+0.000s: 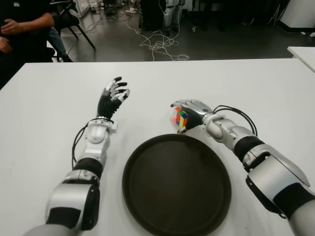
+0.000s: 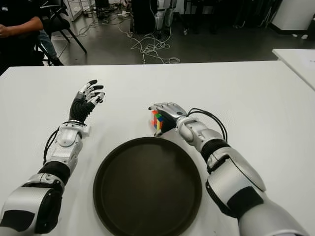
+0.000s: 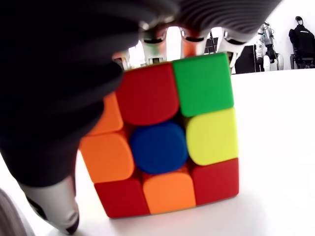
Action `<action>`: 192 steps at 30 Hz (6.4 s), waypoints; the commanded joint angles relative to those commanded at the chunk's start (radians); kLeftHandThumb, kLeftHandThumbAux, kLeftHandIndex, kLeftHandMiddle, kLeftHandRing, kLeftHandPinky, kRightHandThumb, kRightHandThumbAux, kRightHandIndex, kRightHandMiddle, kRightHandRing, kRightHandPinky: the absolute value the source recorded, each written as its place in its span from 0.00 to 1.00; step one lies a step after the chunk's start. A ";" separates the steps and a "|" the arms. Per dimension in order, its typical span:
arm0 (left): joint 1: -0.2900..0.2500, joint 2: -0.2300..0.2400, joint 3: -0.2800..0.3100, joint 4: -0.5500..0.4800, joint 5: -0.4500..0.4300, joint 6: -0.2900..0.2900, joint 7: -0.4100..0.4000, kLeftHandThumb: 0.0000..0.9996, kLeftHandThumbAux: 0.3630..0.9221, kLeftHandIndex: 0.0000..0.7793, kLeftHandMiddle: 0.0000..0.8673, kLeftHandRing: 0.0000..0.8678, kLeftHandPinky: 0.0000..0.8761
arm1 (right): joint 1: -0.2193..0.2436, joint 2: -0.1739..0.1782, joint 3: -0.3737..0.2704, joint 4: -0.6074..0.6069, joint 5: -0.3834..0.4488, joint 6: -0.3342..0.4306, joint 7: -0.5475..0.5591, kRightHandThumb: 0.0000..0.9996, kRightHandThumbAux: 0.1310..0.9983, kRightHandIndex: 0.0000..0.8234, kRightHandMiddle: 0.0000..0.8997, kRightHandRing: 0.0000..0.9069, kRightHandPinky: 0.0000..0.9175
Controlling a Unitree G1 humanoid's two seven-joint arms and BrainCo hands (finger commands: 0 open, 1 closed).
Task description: Pick up the Rubik's Cube and put it in the plate
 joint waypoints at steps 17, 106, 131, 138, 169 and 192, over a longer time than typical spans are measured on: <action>0.008 -0.004 0.000 -0.017 0.000 0.006 0.005 0.12 0.45 0.21 0.28 0.32 0.36 | 0.024 0.009 0.020 -0.005 -0.046 0.075 -0.383 0.02 0.90 0.59 0.63 0.63 0.60; 0.022 0.009 -0.017 -0.039 0.033 0.001 0.031 0.10 0.42 0.22 0.29 0.31 0.36 | 0.013 -0.023 -0.097 -0.006 -0.008 -0.093 -0.588 0.69 0.69 0.52 0.75 0.75 0.73; 0.008 0.009 -0.009 -0.016 0.025 0.002 0.023 0.11 0.46 0.22 0.29 0.32 0.36 | -0.018 -0.047 -0.145 -0.049 0.005 -0.213 -0.631 0.69 0.69 0.53 0.75 0.75 0.73; 0.004 0.010 -0.006 -0.010 0.021 0.000 0.019 0.11 0.41 0.22 0.29 0.32 0.36 | -0.031 -0.056 -0.141 -0.083 -0.010 -0.269 -0.698 0.69 0.69 0.53 0.75 0.76 0.74; -0.005 0.020 -0.007 0.008 0.022 -0.002 0.007 0.10 0.43 0.23 0.30 0.32 0.34 | -0.042 -0.126 -0.150 -0.249 -0.035 -0.390 -0.850 0.69 0.69 0.52 0.75 0.76 0.75; -0.007 0.023 -0.005 0.013 0.023 -0.004 0.009 0.10 0.42 0.22 0.28 0.31 0.35 | 0.264 -0.150 -0.227 -0.572 0.207 -0.561 -0.362 0.68 0.69 0.52 0.79 0.79 0.77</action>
